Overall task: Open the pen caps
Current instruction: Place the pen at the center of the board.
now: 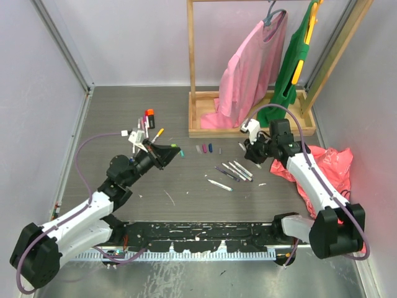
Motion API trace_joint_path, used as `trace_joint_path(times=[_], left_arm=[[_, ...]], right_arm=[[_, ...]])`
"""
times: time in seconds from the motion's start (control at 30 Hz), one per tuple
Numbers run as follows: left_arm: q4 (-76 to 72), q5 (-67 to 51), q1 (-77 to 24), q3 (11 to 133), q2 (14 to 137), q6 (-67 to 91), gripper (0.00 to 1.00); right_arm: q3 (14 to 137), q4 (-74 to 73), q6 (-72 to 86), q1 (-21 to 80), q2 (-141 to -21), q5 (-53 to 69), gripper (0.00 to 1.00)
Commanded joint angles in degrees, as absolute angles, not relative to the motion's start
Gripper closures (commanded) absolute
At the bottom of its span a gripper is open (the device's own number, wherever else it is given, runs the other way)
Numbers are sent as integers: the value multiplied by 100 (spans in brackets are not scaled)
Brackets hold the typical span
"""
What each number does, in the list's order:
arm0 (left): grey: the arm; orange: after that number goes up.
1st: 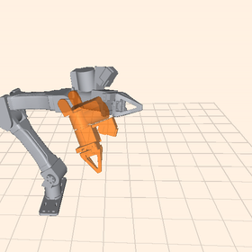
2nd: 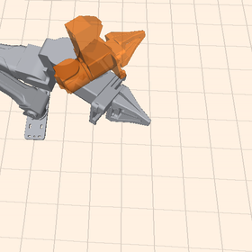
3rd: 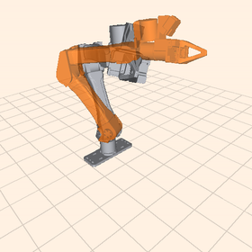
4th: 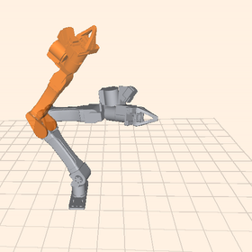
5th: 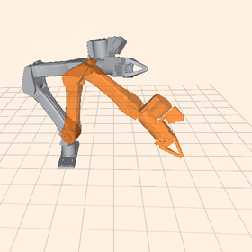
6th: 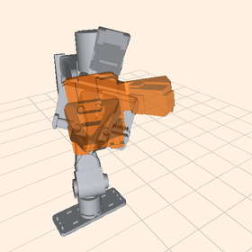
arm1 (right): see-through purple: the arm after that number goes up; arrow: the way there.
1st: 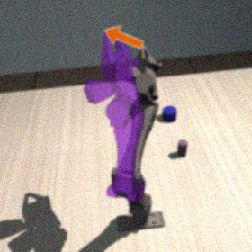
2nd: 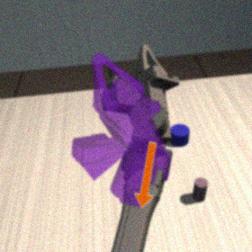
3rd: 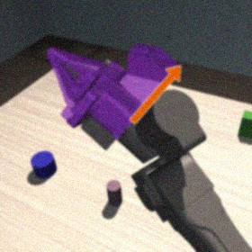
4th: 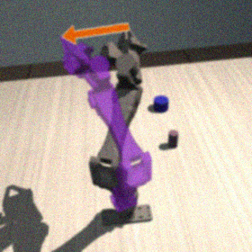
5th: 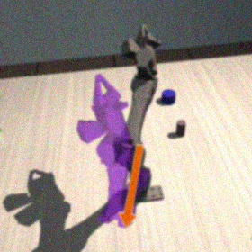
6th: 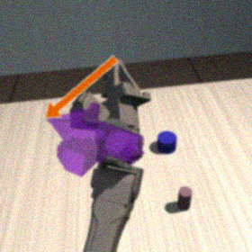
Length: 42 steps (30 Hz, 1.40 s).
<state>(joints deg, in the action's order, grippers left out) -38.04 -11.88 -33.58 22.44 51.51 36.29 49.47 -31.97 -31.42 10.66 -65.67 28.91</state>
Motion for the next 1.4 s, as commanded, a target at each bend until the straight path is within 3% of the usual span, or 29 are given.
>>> trace_joint_path(times=[0.0,0.6,0.97,1.37], left_arm=[[-3171,-743,-3322,2025,4683,3197,100],[-3839,-441,-3347,1187,5237,3277,100],[-3555,313,-4160,1246,5032,2782,100],[-3545,369,-4245,1240,5032,2742,100]], right_arm=[[5100,-3437,-3332,880,-6866,2277,93],[5216,-3445,-3202,602,-7743,1790,92],[5357,-3485,-3227,520,-8263,1662,93],[5554,-3523,-3050,546,-9044,1959,88]])
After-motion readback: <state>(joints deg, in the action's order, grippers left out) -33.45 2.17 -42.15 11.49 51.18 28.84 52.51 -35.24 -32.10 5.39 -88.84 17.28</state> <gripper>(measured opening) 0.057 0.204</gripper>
